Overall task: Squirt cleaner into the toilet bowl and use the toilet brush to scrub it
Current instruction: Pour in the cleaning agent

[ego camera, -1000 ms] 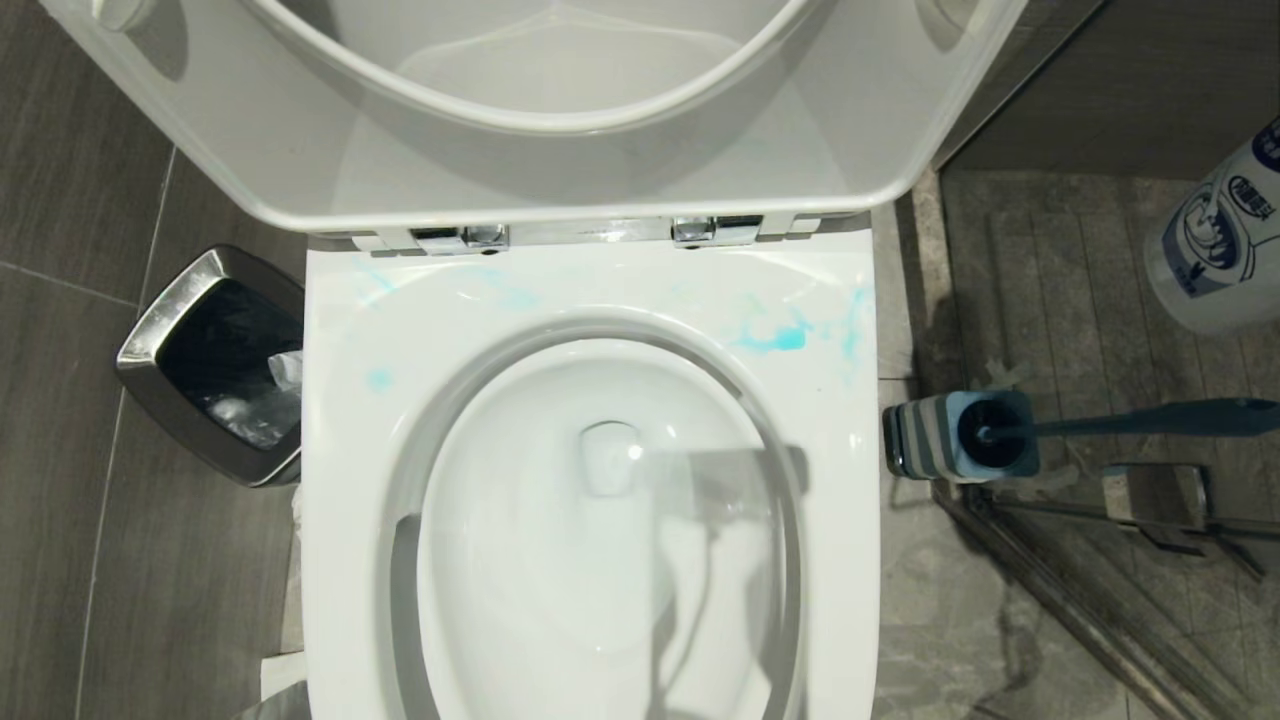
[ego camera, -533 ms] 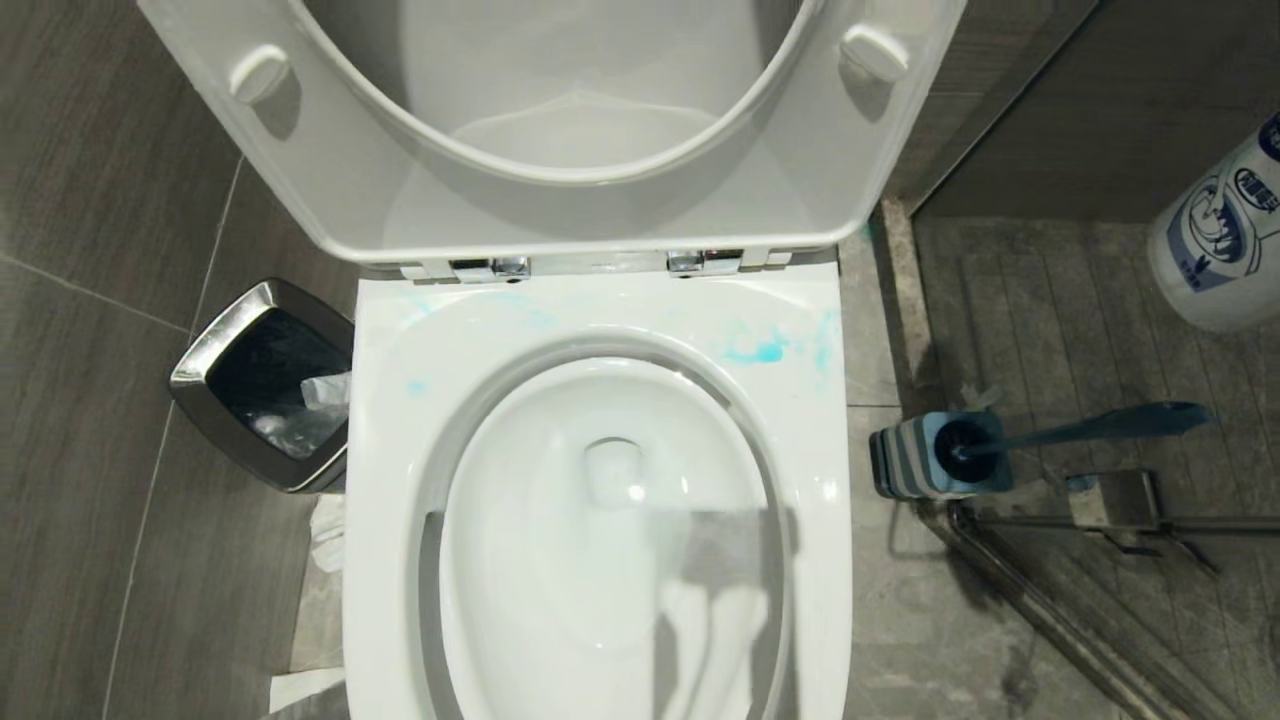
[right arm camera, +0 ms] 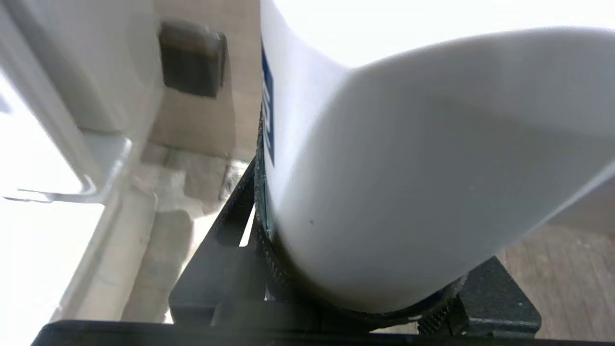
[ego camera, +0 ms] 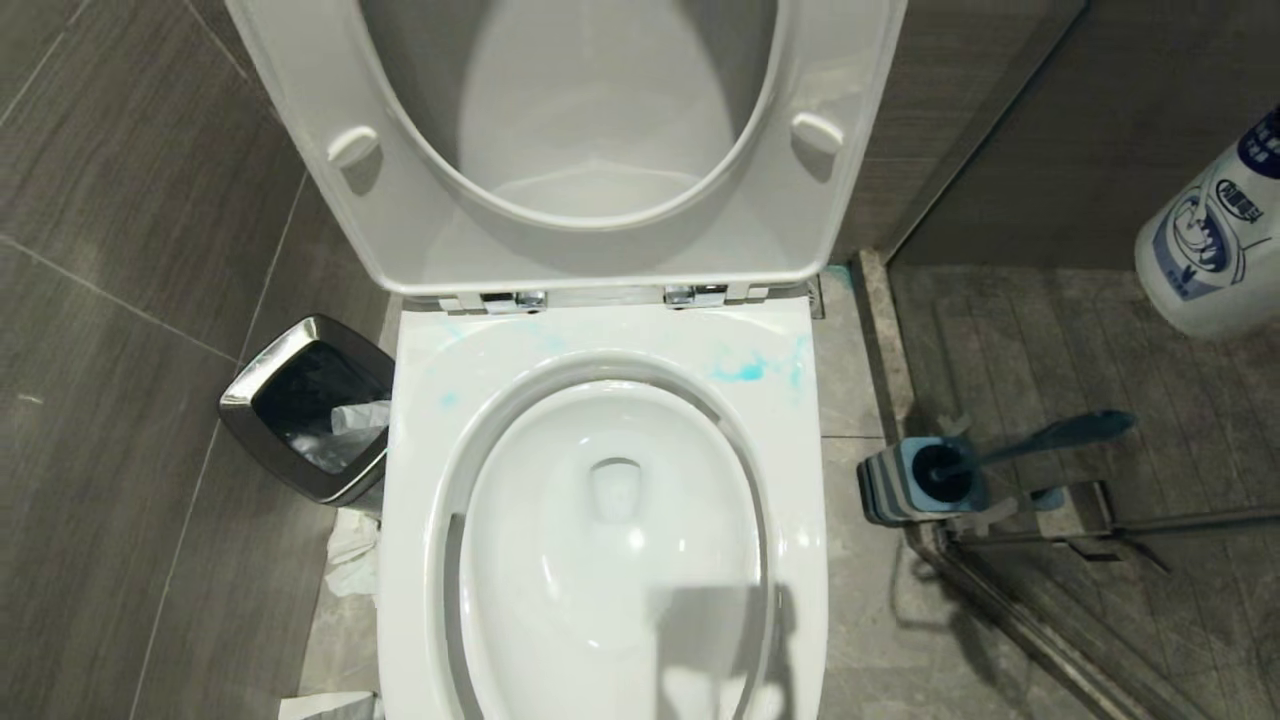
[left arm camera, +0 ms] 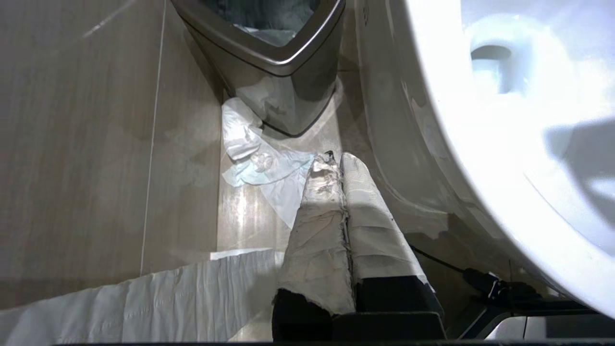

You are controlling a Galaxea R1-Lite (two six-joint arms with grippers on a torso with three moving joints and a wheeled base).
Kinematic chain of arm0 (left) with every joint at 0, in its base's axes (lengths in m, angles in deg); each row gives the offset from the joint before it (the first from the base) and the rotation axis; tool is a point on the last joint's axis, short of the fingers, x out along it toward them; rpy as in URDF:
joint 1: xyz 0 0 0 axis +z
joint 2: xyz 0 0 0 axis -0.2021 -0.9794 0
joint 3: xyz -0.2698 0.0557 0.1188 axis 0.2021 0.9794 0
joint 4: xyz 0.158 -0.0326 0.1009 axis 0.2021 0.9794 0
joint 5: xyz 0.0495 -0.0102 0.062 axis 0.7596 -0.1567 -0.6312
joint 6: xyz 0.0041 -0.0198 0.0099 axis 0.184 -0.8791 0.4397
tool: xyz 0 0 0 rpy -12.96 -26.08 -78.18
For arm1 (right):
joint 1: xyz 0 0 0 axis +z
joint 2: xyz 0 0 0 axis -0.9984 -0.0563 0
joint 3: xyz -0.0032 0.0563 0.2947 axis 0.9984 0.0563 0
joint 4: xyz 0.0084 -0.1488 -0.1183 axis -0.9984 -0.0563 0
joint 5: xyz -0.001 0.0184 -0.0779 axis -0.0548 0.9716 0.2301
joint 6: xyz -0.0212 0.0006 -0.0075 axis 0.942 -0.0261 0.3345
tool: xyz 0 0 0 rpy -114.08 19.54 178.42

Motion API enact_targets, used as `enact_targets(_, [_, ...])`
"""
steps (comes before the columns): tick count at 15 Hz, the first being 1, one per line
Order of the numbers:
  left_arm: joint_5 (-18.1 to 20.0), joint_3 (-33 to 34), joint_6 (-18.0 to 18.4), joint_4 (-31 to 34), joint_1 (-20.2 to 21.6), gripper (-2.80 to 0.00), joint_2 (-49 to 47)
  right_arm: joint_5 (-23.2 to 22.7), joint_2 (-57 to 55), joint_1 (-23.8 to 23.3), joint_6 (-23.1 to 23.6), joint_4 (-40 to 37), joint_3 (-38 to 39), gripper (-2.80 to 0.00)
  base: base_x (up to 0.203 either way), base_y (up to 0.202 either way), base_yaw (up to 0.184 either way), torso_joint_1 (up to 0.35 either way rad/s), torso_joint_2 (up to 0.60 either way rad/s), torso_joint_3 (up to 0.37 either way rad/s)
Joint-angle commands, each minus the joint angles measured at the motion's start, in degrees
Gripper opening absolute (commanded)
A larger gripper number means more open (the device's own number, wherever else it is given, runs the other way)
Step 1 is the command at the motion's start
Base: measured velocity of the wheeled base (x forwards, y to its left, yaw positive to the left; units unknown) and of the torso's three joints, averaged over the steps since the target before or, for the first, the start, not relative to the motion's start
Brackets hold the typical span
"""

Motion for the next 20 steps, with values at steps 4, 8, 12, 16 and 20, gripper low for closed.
enact_targets(4, [-0.01, 0.09, 0.02, -0.03, 0.00, -2.80, -0.05, 0.12, -0.56, 0.17, 0.04, 0.21, -1.82, -2.80, 0.000, 0.000, 0.000, 0.000, 0.00, 0.201])
enact_targets(8, [-0.01, 0.09, 0.02, -0.12, 0.00, -2.80, -0.05, 0.24, -0.73, 0.17, 0.04, 0.21, -1.95, -2.80, 0.000, 0.000, 0.000, 0.001, 0.00, 0.204])
enact_targets(12, [-0.01, 0.09, 0.02, -0.12, 0.00, -2.80, -0.05, 0.56, -0.91, 0.17, 0.03, 0.03, -1.78, -2.80, 0.000, 0.000, 0.000, -0.002, 0.00, 0.205])
enact_targets(16, [-0.01, 0.09, 0.02, -0.12, 0.00, -2.80, -0.05, 0.65, -1.52, 0.17, -0.14, 0.03, -1.34, -2.80, 0.000, 0.000, 0.000, 0.002, 0.00, 0.202])
enact_targets(20, [-0.01, 0.09, 0.02, -0.12, 0.00, -2.80, -0.05, 1.52, -2.58, 0.17, -0.31, 0.03, -1.43, -2.80, 0.000, 0.000, 0.000, 0.000, 0.00, 0.182])
